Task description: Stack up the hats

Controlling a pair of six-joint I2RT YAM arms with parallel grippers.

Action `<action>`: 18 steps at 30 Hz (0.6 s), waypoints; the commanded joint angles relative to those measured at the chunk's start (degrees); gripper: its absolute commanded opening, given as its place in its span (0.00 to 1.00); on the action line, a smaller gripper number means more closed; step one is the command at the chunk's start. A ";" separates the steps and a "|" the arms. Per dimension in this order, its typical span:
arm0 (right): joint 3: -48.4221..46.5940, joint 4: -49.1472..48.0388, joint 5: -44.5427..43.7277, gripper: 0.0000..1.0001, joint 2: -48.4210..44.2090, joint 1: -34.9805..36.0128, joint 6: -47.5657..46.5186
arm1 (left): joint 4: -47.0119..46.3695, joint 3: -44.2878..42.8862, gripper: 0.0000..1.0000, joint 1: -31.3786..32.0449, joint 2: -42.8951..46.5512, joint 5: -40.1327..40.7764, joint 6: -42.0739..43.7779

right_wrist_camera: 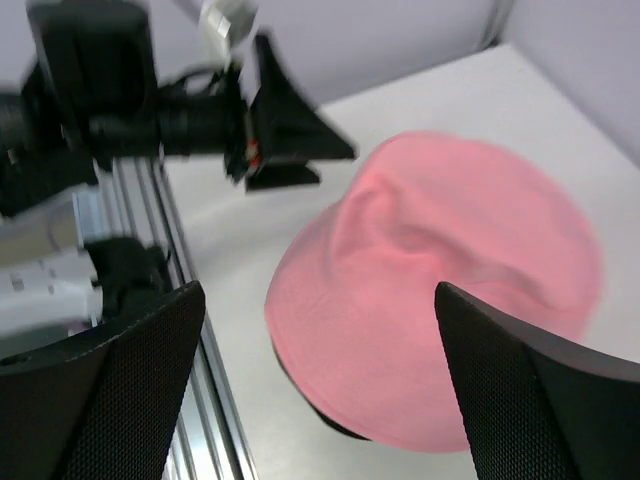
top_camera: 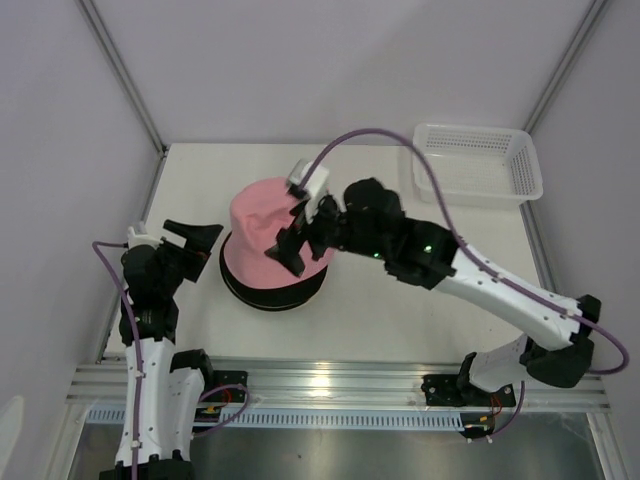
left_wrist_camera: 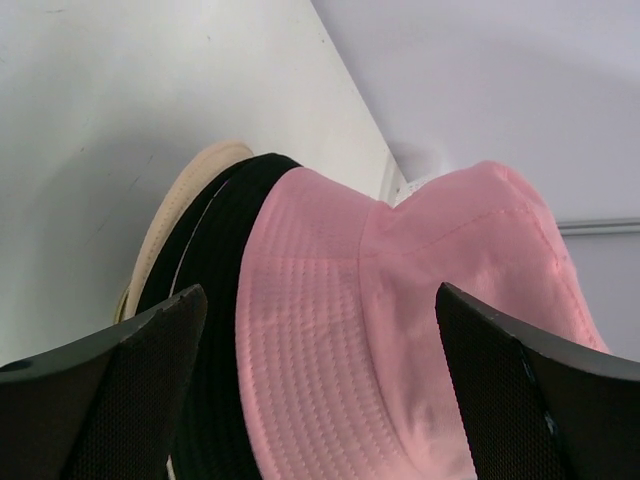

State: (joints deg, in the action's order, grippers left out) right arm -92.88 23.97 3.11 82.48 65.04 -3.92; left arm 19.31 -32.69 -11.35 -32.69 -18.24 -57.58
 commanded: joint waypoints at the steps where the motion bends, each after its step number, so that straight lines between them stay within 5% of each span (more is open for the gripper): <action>1: -2.57 -2.52 1.20 1.00 -5.83 -6.66 13.13 | -6.73 1.65 0.98 -1.21 -1.06 -4.08 -3.67; 5: 8.56 -8.48 -12.31 0.99 -12.50 -18.93 24.35 | -10.94 5.43 0.97 -1.83 -0.63 -8.38 -10.69; 10: 25.25 -14.90 -4.54 1.00 -17.34 -35.66 41.96 | -12.81 9.48 0.96 -1.74 2.53 -9.54 -14.75; 18: 35.22 -27.46 -1.62 0.99 -13.93 -38.58 51.36 | -18.86 13.08 0.89 -1.74 3.42 -11.11 -17.56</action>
State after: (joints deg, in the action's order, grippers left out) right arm -58.02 7.22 0.12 67.61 26.39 39.64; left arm 6.09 -21.12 -12.40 -29.85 -26.94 -72.03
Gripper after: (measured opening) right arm 0.993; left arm 0.904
